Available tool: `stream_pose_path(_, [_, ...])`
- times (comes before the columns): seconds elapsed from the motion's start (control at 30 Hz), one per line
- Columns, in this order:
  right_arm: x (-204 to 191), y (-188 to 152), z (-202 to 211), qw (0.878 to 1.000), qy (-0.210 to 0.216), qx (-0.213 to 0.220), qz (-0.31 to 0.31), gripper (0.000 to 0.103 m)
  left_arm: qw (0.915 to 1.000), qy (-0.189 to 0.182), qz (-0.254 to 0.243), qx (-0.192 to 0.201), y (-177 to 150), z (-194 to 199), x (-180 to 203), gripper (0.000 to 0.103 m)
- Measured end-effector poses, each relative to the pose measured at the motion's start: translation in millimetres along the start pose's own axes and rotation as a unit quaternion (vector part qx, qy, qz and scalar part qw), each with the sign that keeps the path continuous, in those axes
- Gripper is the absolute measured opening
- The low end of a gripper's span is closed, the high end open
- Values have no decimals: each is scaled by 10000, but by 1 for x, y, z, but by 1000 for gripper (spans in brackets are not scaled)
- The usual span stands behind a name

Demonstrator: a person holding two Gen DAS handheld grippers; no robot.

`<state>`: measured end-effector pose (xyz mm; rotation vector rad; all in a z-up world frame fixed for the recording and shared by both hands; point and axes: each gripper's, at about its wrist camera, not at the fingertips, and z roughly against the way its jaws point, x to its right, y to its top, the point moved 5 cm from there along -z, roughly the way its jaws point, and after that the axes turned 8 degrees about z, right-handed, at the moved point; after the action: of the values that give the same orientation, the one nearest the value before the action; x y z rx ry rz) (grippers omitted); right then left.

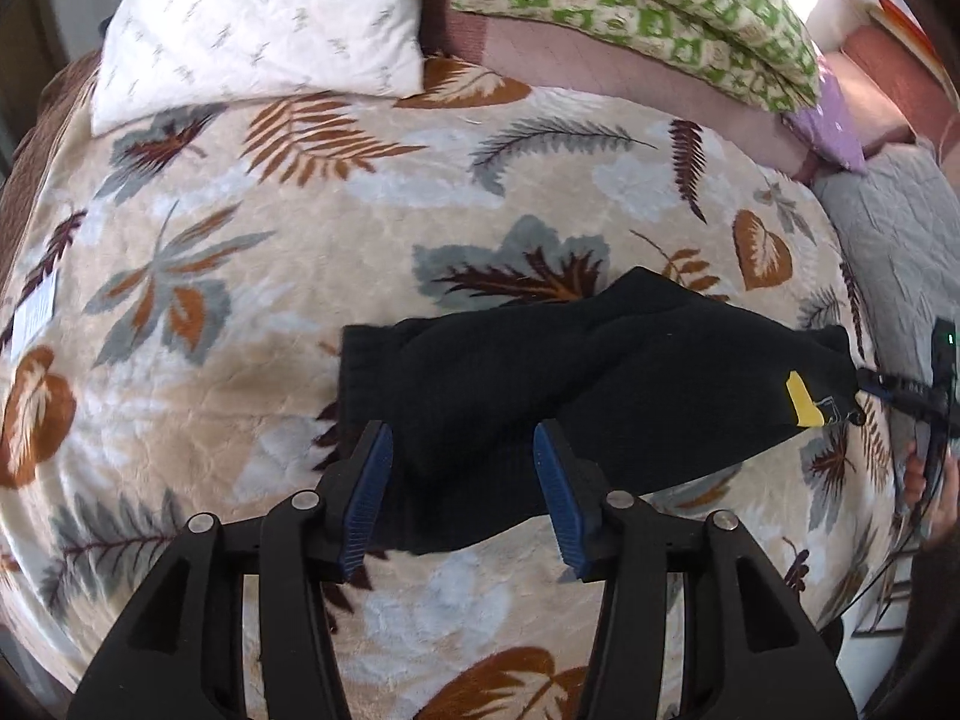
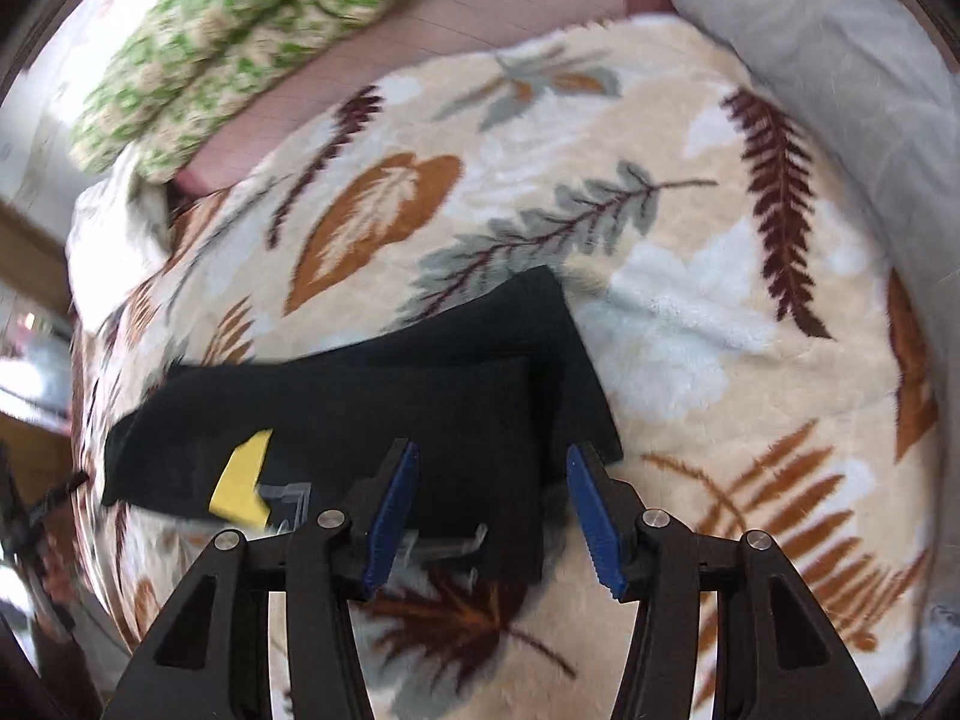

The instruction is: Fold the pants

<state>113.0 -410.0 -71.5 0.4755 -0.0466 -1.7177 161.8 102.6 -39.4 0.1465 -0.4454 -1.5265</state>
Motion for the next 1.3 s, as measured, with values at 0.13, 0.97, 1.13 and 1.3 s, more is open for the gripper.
stream_pose_path(0.13, [9, 10, -17, 9996, 95, -52, -269, 53, 9998, 42, -157, 99, 12, 0, 7, 48])
stream_pose_path(0.97, [-17, 12, -41, 9966, 724, -177, 361, 43, 9968, -508, 435, -448, 22, -49, -41, 48])
stream_pose_path(1.13, [-27, 9, -42, 9959, 585, -285, 634, 14, 9994, -217, 250, -100, 19, -41, -33, 19])
stream_pose_path(1.3, [-44, 12, -32, 9937, 124, -133, 1106, 10, 9977, -237, 628, 118, 24, -36, -43, 10])
